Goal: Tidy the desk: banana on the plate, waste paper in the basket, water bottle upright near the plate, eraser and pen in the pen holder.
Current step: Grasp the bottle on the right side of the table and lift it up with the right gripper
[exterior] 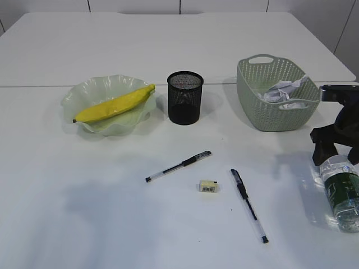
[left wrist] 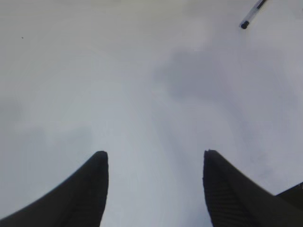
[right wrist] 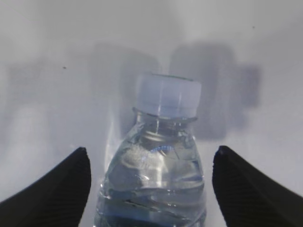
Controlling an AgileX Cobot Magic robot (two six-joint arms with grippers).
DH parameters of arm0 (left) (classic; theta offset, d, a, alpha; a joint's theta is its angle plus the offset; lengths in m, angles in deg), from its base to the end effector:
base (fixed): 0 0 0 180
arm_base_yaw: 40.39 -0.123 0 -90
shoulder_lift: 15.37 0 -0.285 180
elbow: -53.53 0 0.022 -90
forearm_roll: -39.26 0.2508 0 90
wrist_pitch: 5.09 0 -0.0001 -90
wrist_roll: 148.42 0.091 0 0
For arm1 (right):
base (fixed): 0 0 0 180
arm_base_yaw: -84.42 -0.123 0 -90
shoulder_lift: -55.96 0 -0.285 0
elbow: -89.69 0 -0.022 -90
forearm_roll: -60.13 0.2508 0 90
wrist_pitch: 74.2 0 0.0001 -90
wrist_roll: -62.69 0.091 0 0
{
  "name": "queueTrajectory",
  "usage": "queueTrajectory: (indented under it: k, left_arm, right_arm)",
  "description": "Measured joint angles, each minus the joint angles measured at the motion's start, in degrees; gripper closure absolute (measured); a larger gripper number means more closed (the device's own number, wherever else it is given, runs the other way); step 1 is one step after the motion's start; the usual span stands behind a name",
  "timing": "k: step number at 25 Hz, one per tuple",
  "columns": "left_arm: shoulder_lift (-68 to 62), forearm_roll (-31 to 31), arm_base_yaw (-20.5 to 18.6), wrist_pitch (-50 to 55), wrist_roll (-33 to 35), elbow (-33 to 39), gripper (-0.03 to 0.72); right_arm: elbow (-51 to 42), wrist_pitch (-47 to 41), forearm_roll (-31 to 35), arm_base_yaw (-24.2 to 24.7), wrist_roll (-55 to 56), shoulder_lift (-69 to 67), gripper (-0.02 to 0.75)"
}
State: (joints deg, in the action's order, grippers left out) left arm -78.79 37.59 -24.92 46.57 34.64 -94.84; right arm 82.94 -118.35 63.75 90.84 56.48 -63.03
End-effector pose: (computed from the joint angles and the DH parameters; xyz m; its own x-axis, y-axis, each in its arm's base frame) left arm 0.1672 -0.0484 0.3016 -0.7952 0.2567 -0.5494 0.3070 0.9517 0.0003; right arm 0.3686 -0.0374 0.1542 -0.9827 0.0473 -0.1789 0.0422 0.9986 0.0321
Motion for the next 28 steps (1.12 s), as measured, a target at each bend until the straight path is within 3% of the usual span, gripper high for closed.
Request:
queueTrajectory:
  k: [24, 28]
  left_arm:
    - [0.0, 0.0, 0.0, 1.2, 0.0, 0.0, 0.232]
    - [0.0, 0.0, 0.0, 1.2, 0.0, 0.0, 0.232]
  right_arm:
    - [0.1, 0.1, 0.3, 0.0, -0.1, -2.1, 0.149]
    - [0.1, 0.1, 0.3, 0.0, -0.1, -2.1, 0.201]
